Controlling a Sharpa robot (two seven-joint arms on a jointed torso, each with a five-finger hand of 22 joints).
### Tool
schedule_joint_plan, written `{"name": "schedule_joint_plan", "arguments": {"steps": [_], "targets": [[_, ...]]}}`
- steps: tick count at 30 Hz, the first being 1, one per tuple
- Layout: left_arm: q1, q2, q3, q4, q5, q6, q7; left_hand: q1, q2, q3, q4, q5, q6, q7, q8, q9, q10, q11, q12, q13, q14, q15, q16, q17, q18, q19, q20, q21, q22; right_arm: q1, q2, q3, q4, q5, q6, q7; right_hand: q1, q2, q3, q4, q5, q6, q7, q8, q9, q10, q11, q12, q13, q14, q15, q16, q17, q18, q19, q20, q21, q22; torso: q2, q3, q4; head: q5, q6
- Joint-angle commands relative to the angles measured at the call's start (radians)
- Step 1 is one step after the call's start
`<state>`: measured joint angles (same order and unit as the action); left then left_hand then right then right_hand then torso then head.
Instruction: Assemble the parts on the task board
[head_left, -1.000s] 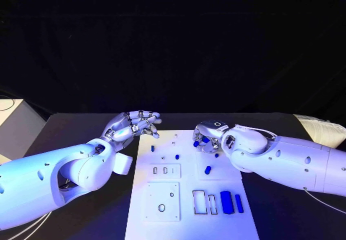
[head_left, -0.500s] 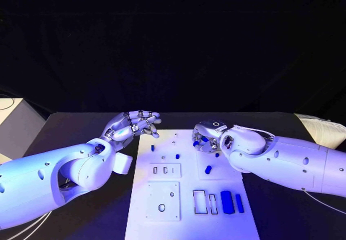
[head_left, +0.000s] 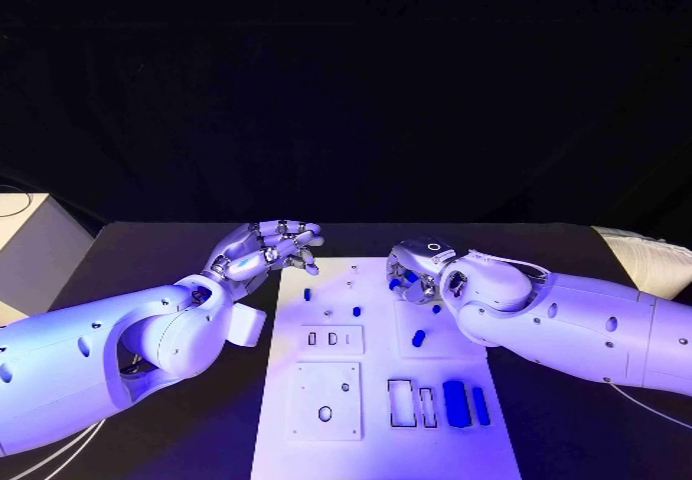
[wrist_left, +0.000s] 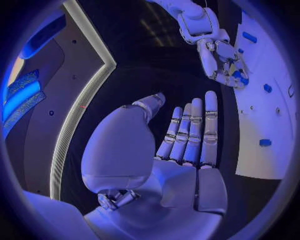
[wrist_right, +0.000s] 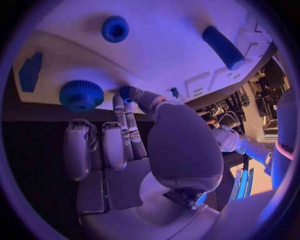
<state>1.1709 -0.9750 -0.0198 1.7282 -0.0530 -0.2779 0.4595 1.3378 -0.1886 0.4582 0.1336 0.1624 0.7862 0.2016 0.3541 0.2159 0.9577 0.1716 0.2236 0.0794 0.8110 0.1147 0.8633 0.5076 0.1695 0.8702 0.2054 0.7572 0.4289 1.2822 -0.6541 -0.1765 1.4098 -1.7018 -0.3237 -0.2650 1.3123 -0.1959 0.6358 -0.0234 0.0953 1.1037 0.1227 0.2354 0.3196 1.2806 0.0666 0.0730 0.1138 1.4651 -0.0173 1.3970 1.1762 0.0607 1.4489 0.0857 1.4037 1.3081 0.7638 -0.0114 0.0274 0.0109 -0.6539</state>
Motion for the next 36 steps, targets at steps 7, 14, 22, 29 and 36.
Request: {"name": "schedule_joint_plan", "arguments": {"steps": [7,14,22,29,36], "targets": [[0.001,0.001,0.001,-0.002,0.0,0.015,0.0,-0.001,0.008,0.004,-0.008,-0.005,-0.004,0.03,0.006,0.001,-0.007,0.002,0.003,-0.001,-0.007,0.0,0.007,-0.002,0.01,-0.011,0.0,0.01,0.004,-0.004,-0.011,0.001,0.032,-0.037,-0.124,-0.06,0.02,0.012,-0.001,-0.015,0.013,0.012,-0.003,0.016,0.018,0.033,-0.018,0.015,0.026,0.032,-0.009,-0.009,-0.021,-0.008,0.003,-0.004,0.01,0.021,0.001,-0.0004,0.0005,-0.001,0.006],[0.001,0.0,0.001,-0.003,0.001,0.014,0.0,-0.001,0.008,0.004,-0.008,-0.005,-0.004,0.03,0.006,0.001,-0.007,0.002,0.003,-0.001,-0.007,0.0,0.007,-0.002,0.01,-0.011,0.0,0.01,0.004,-0.001,-0.01,0.006,0.052,-0.034,-0.207,-0.06,0.013,0.008,-0.002,-0.014,0.015,0.009,-0.003,0.016,0.021,0.032,-0.018,0.013,0.028,0.031,-0.009,-0.01,-0.022,-0.01,0.007,-0.005,0.016,0.03,0.003,-0.0015,0.0,-0.007,0.01],[0.001,0.0,0.001,-0.001,0.003,0.013,0.001,-0.001,0.009,0.005,-0.008,-0.006,-0.005,0.03,0.006,0.001,-0.007,0.002,0.003,-0.001,-0.008,0.0,0.008,-0.002,0.01,-0.012,0.0,0.012,0.006,0.0,0.037,0.01,0.029,-0.015,-0.231,-0.045,0.008,0.005,-0.003,-0.013,0.014,0.006,-0.003,0.016,0.023,0.031,-0.017,0.012,0.03,0.031,-0.009,-0.01,-0.023,-0.01,0.005,-0.005,0.014,0.028,0.008,0.0,0.0013,-0.011,0.013],[0.002,0.001,0.001,0.001,0.003,0.014,0.0,-0.001,0.009,0.005,-0.008,-0.006,-0.005,0.03,0.006,0.001,-0.007,0.002,0.003,-0.001,-0.008,0.0,0.008,-0.002,0.01,-0.012,0.0,0.012,0.006,0.0,0.091,0.01,-0.012,0.0,-0.229,-0.035,0.006,0.004,-0.003,-0.012,0.014,0.004,-0.002,0.016,0.024,0.03,-0.017,0.01,0.031,0.031,-0.009,-0.01,-0.025,-0.009,0.004,-0.005,0.013,0.026,0.01,0.0001,0.0029,-0.012,0.01],[0.003,0.003,0.001,0.001,0.003,0.014,0.0,-0.003,0.009,0.005,-0.008,-0.007,-0.005,0.03,0.006,0.001,-0.007,0.002,0.003,-0.001,-0.008,0.0,0.009,-0.003,0.01,-0.013,0.001,0.014,0.007,-0.001,0.125,0.011,-0.047,0.01,-0.222,-0.029,0.003,0.003,-0.003,-0.011,0.014,0.002,-0.002,0.015,0.025,0.029,-0.016,0.009,0.031,0.03,-0.008,-0.011,-0.028,-0.008,0.002,-0.005,0.011,0.022,0.011,-0.0006,0.0038,-0.009,0.006]]}}
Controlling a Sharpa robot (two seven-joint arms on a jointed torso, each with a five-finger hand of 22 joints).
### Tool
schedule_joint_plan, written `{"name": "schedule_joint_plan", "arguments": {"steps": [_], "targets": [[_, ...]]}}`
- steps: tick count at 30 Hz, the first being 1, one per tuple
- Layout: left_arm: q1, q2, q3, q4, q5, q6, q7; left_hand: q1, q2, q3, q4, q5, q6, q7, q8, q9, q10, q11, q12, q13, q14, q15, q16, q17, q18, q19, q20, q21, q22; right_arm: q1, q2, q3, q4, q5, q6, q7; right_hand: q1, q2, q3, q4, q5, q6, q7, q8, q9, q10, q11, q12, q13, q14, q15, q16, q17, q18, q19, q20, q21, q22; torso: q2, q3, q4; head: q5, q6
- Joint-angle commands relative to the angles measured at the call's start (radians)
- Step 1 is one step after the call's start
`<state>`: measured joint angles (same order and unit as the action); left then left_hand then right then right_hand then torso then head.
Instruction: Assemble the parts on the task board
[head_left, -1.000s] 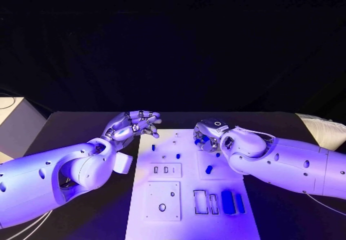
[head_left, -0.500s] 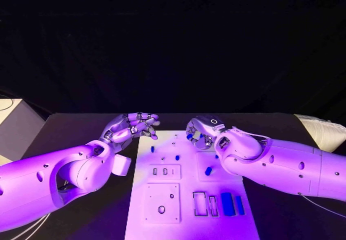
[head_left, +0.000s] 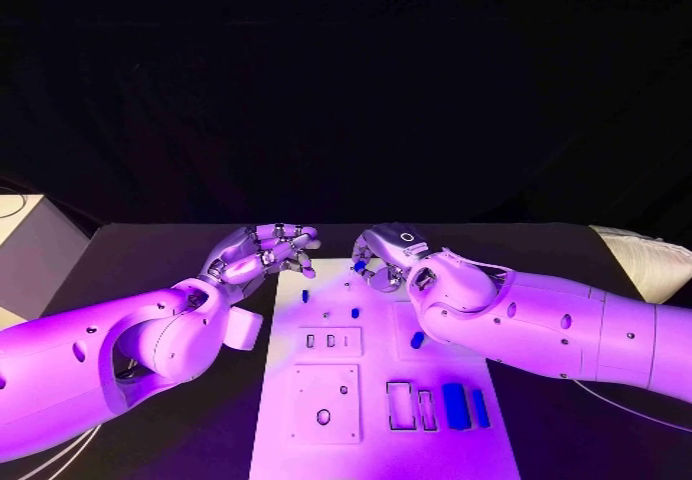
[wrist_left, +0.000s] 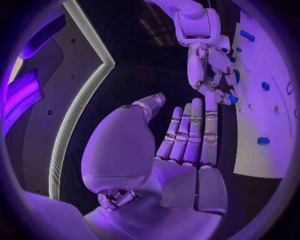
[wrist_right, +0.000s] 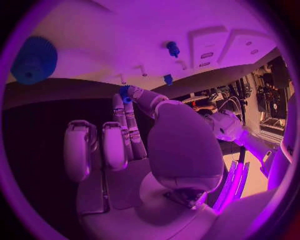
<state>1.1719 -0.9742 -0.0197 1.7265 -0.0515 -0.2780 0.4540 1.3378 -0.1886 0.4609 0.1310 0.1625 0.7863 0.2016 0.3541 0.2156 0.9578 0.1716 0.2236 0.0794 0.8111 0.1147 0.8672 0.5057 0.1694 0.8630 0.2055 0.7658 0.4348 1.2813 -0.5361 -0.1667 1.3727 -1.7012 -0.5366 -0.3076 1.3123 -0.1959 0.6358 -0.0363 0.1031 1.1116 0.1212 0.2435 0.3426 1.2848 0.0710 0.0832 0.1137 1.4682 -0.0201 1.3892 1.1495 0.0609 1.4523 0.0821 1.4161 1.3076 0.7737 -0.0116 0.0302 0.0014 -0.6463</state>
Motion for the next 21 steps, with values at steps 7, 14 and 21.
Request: {"name": "schedule_joint_plan", "arguments": {"steps": [7,14,21], "targets": [[0.003,0.005,0.001,0.002,0.002,0.015,0.005,-0.003,0.009,0.002,-0.005,-0.007,-0.005,0.03,0.006,0.001,-0.007,0.002,0.003,-0.001,-0.008,0.0,0.006,-0.001,0.01,-0.006,0.001,0.005,0.001,-0.001,0.031,0.001,-0.043,0.012,-0.005,0.014,0.002,0.003,-0.002,0.002,0.007,-0.007,0.0,0.007,0.002,0.025,-0.02,-0.002,0.032,0.027,-0.005,-0.003,-0.001,-0.008,-0.002,-0.002,-0.002,0.022,0.002,-0.0006,0.0004,0.003,-0.001],[0.004,0.005,0.001,0.004,0.002,0.015,0.004,-0.003,0.009,0.002,-0.005,-0.007,-0.005,0.03,0.006,0.001,-0.007,0.002,0.003,-0.001,-0.008,0.0,0.006,-0.001,0.01,-0.006,0.001,0.005,0.001,-0.001,0.048,0.001,-0.067,0.013,0.005,0.014,0.001,0.003,-0.002,0.003,0.008,-0.008,0.0,0.007,0.003,0.024,-0.02,-0.002,0.032,0.027,-0.005,-0.003,0.0,-0.008,-0.003,-0.002,-0.003,0.021,0.003,-0.0007,0.0011,0.003,-0.003],[0.005,0.006,0.001,0.004,0.002,0.015,0.003,-0.003,0.009,0.002,-0.005,-0.007,-0.005,0.03,0.006,0.001,-0.007,0.002,0.003,-0.001,-0.008,0.0,0.006,-0.001,0.01,-0.006,0.001,0.005,0.001,-0.003,0.065,0.001,-0.091,0.013,0.015,0.022,-0.001,0.003,-0.002,0.003,0.008,-0.008,0.001,0.007,0.004,0.024,-0.02,-0.003,0.032,0.027,-0.005,-0.003,-0.001,-0.008,-0.003,-0.002,-0.003,0.021,0.003,-0.0009,0.0005,0.007,-0.005]]}}
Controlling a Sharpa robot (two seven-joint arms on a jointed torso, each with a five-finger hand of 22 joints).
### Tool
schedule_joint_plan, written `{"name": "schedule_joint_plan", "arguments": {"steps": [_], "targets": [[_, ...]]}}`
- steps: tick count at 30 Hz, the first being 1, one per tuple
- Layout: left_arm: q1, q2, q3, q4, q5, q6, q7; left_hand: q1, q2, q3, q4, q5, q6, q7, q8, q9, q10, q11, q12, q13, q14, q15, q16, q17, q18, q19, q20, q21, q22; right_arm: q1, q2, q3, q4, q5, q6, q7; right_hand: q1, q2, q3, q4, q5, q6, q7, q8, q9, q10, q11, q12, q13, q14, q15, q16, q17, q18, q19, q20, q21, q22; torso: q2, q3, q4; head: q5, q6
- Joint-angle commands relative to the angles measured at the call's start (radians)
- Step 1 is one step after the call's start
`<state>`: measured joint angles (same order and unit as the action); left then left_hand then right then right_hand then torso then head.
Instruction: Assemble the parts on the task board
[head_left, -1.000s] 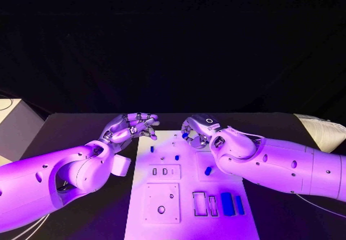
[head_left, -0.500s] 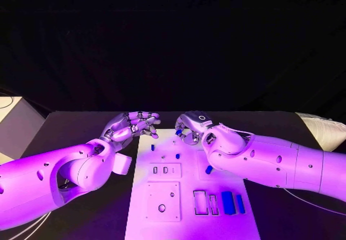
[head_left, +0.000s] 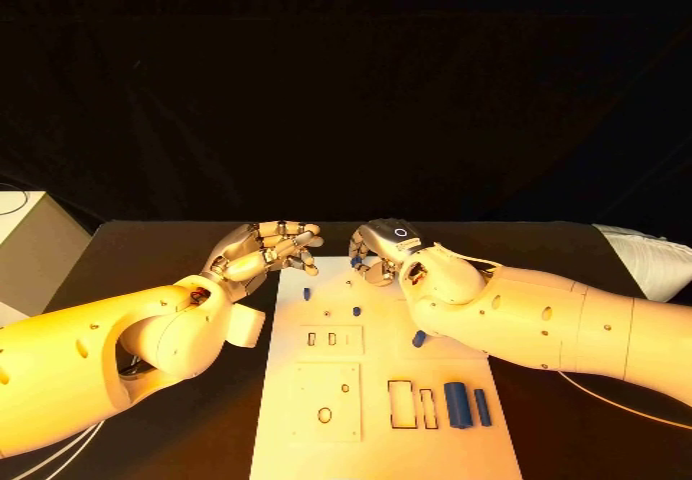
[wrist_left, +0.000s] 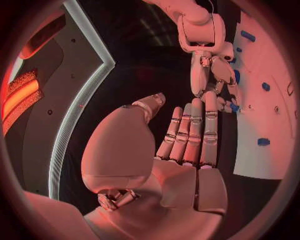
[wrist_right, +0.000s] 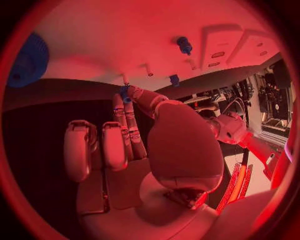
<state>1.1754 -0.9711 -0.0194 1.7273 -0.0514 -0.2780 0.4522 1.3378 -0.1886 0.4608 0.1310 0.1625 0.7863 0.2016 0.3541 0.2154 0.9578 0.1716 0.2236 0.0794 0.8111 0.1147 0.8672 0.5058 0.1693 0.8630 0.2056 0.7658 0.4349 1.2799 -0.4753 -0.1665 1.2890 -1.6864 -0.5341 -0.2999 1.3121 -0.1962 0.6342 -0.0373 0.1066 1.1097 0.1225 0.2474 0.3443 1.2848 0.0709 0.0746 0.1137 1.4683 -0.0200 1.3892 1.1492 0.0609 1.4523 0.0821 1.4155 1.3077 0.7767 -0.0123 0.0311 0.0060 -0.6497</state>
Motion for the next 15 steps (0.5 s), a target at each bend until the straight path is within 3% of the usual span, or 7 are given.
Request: {"name": "schedule_joint_plan", "arguments": {"steps": [1,15], "targets": [[0.002,0.003,0.001,0.003,0.002,0.015,0.004,-0.003,0.009,0.002,-0.005,-0.007,-0.005,0.03,0.006,0.001,-0.007,0.002,0.003,-0.001,-0.008,0.0,0.006,-0.001,0.011,-0.006,0.001,0.005,0.001,-0.002,0.007,0.0,-0.012,-0.001,0.014,0.016,0.0,0.003,-0.001,0.004,0.004,-0.006,-0.001,0.003,0.002,0.024,-0.02,0.006,0.032,0.027,-0.005,-0.003,-0.001,-0.008,-0.002,-0.002,-0.002,0.021,0.001,-0.0004,0.0001,0.003,-0.002],[0.003,0.009,0.001,0.0,0.002,0.018,0.002,-0.004,0.009,0.002,-0.005,-0.008,-0.005,0.03,0.007,0.001,-0.008,0.002,0.004,-0.001,-0.009,0.001,0.007,-0.002,0.011,-0.008,0.001,0.008,0.003,-0.007,0.028,0.0,-0.041,0.0,0.043,0.021,-0.007,0.0,-0.002,0.007,0.004,-0.011,0.0,0.002,0.004,0.022,-0.019,0.003,0.034,0.026,-0.004,-0.004,-0.004,-0.007,-0.005,-0.001,-0.005,0.017,0.001,-0.0008,-0.002,0.004,-0.006]]}}
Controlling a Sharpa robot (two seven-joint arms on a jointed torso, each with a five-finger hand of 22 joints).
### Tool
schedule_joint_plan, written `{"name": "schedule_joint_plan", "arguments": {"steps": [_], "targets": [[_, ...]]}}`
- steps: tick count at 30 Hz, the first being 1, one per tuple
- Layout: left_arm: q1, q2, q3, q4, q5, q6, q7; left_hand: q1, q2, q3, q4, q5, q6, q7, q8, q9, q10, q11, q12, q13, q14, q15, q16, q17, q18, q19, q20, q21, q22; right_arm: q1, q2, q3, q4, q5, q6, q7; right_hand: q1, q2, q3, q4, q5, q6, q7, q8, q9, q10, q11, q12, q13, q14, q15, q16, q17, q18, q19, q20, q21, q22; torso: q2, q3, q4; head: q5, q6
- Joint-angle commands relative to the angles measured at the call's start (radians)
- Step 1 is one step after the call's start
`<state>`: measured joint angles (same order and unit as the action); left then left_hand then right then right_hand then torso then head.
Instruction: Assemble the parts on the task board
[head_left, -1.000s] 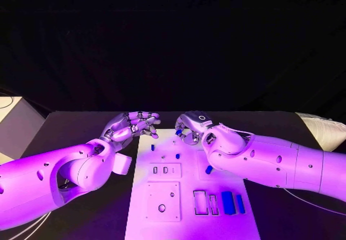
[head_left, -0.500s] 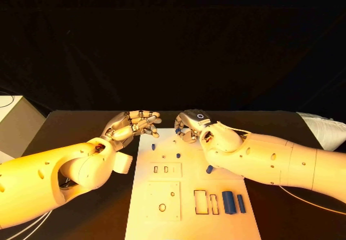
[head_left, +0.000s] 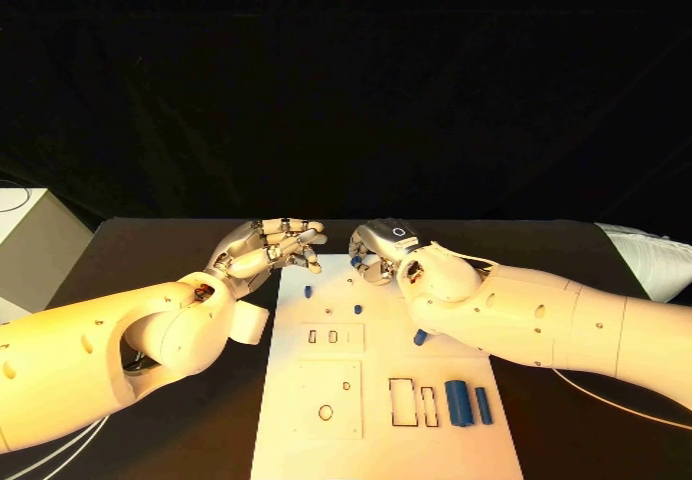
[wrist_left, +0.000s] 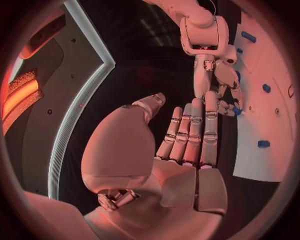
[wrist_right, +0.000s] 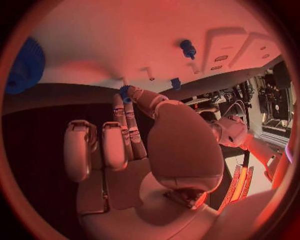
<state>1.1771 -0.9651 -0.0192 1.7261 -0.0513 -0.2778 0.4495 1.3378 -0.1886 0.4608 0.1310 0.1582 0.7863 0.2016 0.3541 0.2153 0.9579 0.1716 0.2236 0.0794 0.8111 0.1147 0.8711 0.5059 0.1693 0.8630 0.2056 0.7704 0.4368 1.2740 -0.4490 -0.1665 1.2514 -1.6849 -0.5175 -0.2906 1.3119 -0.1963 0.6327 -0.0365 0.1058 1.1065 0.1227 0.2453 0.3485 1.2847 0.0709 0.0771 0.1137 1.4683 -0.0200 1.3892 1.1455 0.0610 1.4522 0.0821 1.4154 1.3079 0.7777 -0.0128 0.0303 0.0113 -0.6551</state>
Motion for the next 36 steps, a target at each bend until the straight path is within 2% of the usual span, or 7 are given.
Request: {"name": "schedule_joint_plan", "arguments": {"steps": [1,18,24,30,36], "targets": [[0.001,0.004,0.001,0.0,0.002,0.018,0.005,-0.004,0.009,0.002,-0.005,-0.003,-0.005,0.03,0.007,0.002,-0.008,0.002,0.004,-0.001,-0.009,0.001,0.003,-0.002,0.011,-0.008,0.001,0.003,0.001,-0.001,0.001,0.0,-0.003,-0.001,0.029,0.013,-0.008,0.0,0.0,0.007,0.004,-0.008,0.0,0.004,0.0,0.022,-0.019,0.0,0.034,0.026,-0.004,-0.004,-0.001,-0.007,-0.005,-0.001,-0.005,0.017,0.001,-0.0003,-0.0011,-0.001,-0.001],[0.001,0.004,0.001,-0.003,0.002,0.015,0.004,-0.004,0.009,0.002,-0.005,-0.003,-0.005,0.03,0.007,0.002,-0.008,0.002,0.004,-0.001,-0.009,0.001,0.003,-0.002,0.011,-0.008,0.001,0.003,0.001,-0.004,0.0,-0.001,0.007,0.01,0.05,0.012,-0.013,-0.002,-0.002,0.009,0.002,-0.009,-0.001,0.005,0.002,0.023,-0.018,-0.001,0.036,0.026,-0.004,-0.004,-0.002,-0.007,-0.006,-0.001,-0.006,0.016,0.001,0.0007,0.0005,0.002,-0.005],[0.001,0.004,0.001,-0.003,0.002,0.014,0.004,-0.004,0.009,0.002,-0.005,-0.003,-0.005,0.03,0.007,0.002,-0.008,0.002,0.004,-0.001,-0.009,0.001,0.003,-0.002,0.011,-0.008,0.001,0.003,0.001,-0.005,0.003,-0.001,-0.005,0.009,0.046,0.009,-0.018,-0.003,-0.001,0.012,0.0,-0.015,0.0,0.003,0.004,0.019,-0.017,-0.004,0.037,0.024,-0.003,-0.008,-0.012,-0.004,-0.013,0.0,-0.014,0.004,0.002,0.0009,-0.0013,0.002,-0.005],[0.001,0.004,0.001,-0.004,0.003,0.014,0.003,-0.004,0.009,0.002,-0.005,-0.003,-0.005,0.03,0.007,0.002,-0.008,0.002,0.004,-0.001,-0.009,0.001,0.003,-0.002,0.011,-0.008,0.001,0.003,0.001,-0.005,0.01,-0.001,-0.015,0.015,0.045,0.018,-0.026,-0.011,0.005,0.016,-0.005,-0.037,0.008,-0.006,0.007,-0.005,-0.009,-0.015,0.037,0.021,0.003,-0.012,-0.02,0.0,-0.024,0.004,-0.029,-0.014,0.002,0.0012,-0.0005,0.001,-0.006],[0.001,0.004,0.001,-0.004,0.003,0.015,0.003,-0.005,0.01,0.002,-0.005,-0.004,-0.006,0.03,0.007,0.002,-0.009,0.002,0.004,-0.001,-0.01,0.001,0.005,-0.002,0.011,-0.01,0.001,0.007,0.003,-0.006,0.017,-0.001,-0.025,0.027,0.045,0.033,-0.036,-0.026,0.022,0.022,-0.008,-0.086,0.031,-0.032,0.006,-0.063,0.012,-0.017,0.025,0.011,0.02,-0.027,-0.052,0.01,-0.05,0.019,-0.065,-0.059,0.002,0.001,0.0008,0.002,-0.008]]}}
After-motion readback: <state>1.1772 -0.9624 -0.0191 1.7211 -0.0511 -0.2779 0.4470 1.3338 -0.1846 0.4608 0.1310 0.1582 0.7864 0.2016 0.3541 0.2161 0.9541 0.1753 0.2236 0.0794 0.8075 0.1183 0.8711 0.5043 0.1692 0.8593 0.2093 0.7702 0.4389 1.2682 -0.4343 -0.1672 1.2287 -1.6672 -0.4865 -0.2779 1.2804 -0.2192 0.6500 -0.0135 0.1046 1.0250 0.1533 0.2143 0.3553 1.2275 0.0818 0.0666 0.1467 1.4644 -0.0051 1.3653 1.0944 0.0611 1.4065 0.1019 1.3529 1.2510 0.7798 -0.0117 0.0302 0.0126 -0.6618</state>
